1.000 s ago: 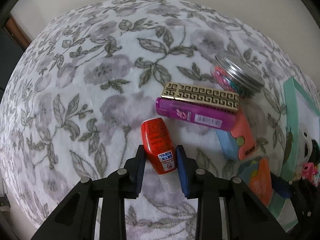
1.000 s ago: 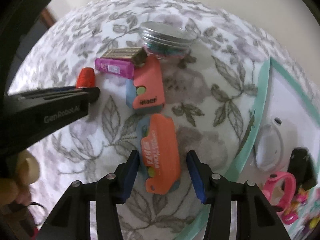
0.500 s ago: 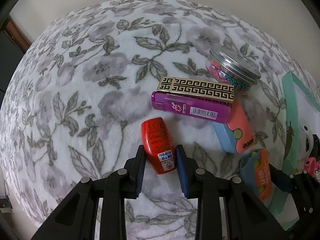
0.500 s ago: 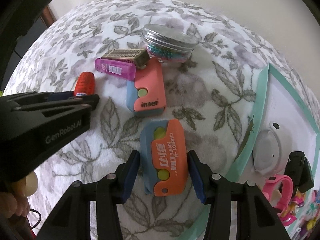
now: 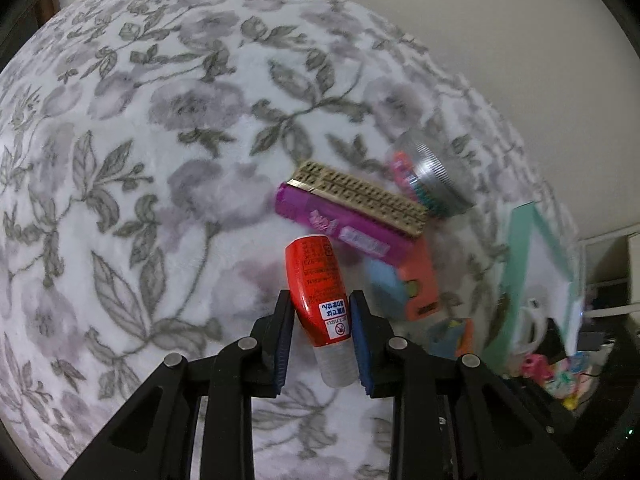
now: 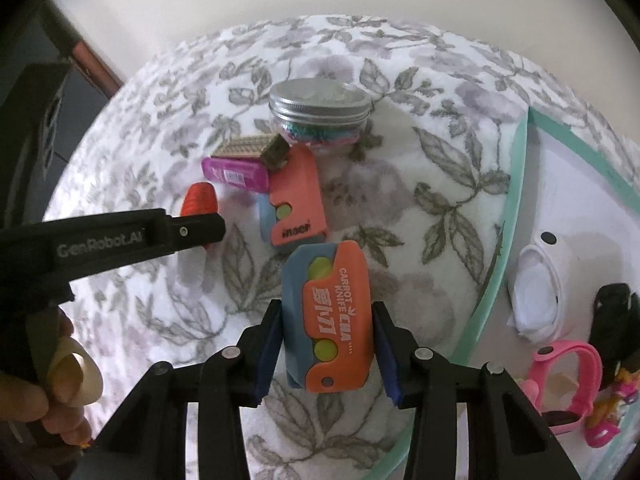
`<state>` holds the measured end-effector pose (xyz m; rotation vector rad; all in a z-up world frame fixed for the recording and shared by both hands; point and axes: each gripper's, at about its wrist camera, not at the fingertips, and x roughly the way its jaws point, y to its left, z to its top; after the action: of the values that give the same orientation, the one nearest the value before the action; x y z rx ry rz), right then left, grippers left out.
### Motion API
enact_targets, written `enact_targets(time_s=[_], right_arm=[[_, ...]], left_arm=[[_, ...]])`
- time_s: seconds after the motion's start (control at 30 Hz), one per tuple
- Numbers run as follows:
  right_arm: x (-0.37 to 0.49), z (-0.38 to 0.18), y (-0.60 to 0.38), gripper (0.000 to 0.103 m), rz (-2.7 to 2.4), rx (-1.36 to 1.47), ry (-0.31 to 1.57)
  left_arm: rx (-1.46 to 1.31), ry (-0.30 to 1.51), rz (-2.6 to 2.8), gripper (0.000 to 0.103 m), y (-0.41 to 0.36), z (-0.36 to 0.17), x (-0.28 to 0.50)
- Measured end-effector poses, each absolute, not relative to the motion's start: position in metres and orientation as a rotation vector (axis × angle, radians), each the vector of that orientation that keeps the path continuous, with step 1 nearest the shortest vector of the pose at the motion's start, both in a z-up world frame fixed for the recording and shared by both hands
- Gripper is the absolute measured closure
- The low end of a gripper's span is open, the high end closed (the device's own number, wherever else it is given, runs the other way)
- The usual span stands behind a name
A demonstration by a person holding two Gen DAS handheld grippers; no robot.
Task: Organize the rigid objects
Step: 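Carry the red bottle and orange box toward the tray with both grippers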
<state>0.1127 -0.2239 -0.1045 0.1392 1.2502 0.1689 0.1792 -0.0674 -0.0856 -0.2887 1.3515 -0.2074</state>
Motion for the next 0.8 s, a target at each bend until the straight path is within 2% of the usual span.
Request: enact_targets(time_s=[0.37,0.8], right_arm=[[0.1,-0.058,-0.267,0.057,0.171,0.305,1.107],[0.081,-0.02,-0.334,0.057,0.047,0.395,0.973]], left_arm=[[-0.268,1.135,-0.339,0.082,-0.094,-0.003,0.173],[-0.264,1.088,-0.471,0.082,-0.143,0.017,0.158]])
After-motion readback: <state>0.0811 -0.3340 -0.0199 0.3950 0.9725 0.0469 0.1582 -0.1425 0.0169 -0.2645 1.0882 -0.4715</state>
